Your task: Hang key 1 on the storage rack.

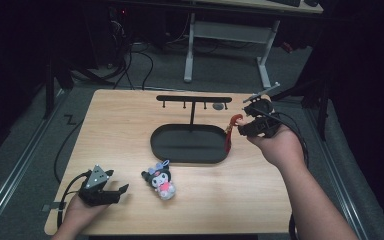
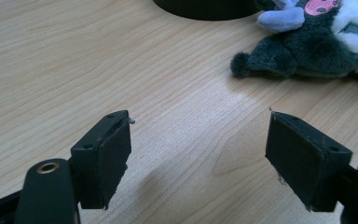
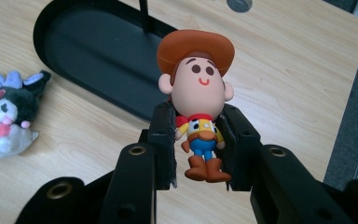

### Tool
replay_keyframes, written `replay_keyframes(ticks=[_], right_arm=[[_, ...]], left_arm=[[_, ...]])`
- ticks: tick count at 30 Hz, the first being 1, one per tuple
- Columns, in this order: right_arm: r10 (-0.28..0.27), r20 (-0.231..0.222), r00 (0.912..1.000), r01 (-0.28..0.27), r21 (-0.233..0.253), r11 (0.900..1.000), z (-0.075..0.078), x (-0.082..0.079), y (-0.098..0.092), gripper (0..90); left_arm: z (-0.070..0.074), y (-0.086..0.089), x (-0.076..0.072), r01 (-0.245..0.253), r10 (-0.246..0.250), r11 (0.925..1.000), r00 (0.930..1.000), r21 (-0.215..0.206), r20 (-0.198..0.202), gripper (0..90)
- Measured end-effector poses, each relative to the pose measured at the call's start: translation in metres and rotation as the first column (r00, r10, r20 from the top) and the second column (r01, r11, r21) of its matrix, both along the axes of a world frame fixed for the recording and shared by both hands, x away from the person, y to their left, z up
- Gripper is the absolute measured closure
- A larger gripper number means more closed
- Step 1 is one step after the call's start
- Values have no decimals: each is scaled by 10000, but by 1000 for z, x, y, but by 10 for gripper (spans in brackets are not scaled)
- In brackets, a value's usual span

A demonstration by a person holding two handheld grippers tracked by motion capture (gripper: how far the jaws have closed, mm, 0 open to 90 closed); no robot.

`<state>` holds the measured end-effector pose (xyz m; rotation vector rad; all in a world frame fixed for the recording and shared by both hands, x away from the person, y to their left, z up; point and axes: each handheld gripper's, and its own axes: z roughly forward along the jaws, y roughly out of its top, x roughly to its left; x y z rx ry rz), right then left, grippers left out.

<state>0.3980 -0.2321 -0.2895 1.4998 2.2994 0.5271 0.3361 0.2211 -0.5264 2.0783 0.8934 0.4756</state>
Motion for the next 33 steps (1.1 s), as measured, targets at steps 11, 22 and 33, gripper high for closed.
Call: replay_keyframes(ticks=[11, 22, 33], right_arm=[[-155, 88, 9998, 155, -32, 9999, 4, 15, 3, 696], [-342, 18, 9994, 342, 46, 9994, 2, 31, 3, 697], [-346, -163, 9993, 348, 103, 9993, -7, 44, 7, 697]], left_arm=[[0, 2, 0, -35, 34, 10000, 10000, -59, -20, 229], [0, 2, 0, -28, 28, 10000, 10000, -65, -46, 228], [0, 3, -1, 12, -12, 10000, 10000, 1, -90, 228]])
